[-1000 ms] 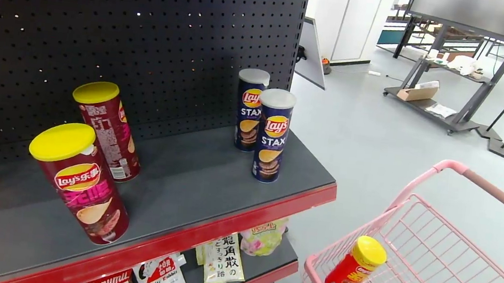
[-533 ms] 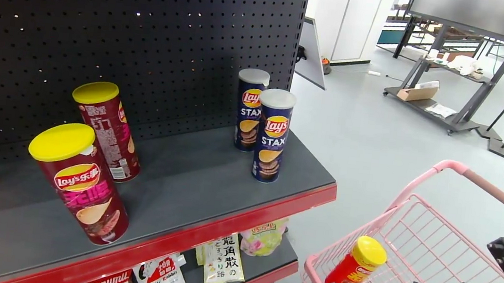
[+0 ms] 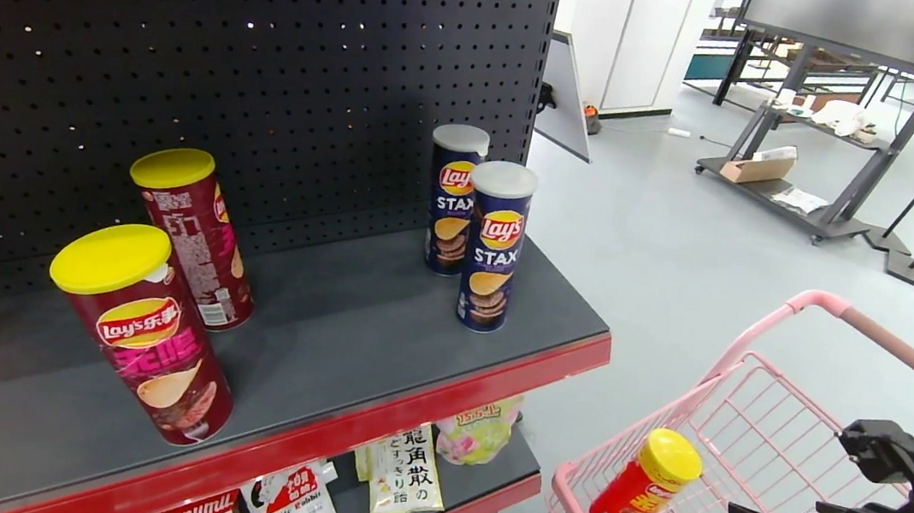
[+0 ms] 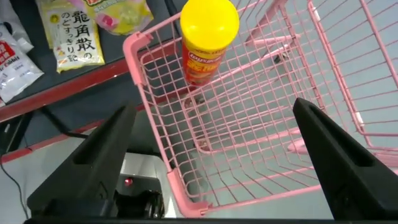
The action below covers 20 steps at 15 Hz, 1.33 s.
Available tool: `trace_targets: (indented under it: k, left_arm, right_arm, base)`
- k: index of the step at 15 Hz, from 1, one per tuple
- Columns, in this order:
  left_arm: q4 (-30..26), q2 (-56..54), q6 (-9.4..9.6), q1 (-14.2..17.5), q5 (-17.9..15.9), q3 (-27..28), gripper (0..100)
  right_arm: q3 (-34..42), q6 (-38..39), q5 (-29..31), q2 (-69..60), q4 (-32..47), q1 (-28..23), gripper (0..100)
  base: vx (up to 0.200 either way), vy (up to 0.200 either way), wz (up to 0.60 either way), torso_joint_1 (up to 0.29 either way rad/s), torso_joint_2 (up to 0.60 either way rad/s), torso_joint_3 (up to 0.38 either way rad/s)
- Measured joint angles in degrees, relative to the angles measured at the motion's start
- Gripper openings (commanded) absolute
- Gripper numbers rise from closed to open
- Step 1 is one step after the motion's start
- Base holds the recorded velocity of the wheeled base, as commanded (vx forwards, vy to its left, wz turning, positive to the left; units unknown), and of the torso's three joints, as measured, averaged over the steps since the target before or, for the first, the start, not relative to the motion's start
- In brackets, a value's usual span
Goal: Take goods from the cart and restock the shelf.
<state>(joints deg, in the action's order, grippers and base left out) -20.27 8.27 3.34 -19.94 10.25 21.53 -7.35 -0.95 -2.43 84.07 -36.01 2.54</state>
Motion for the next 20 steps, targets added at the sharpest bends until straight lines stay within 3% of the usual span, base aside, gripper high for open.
trace_targets:
  k: [20]
  left_arm:
    - [0.0,0.1,-0.01,0.0,0.0,-0.4,100]
  right_arm:
    - [-0.5,0.0,1.5,3.6,0.0,0.3,100]
  base:
    - [0.0,0.0,0.0,-0.136,0.34,0.201]
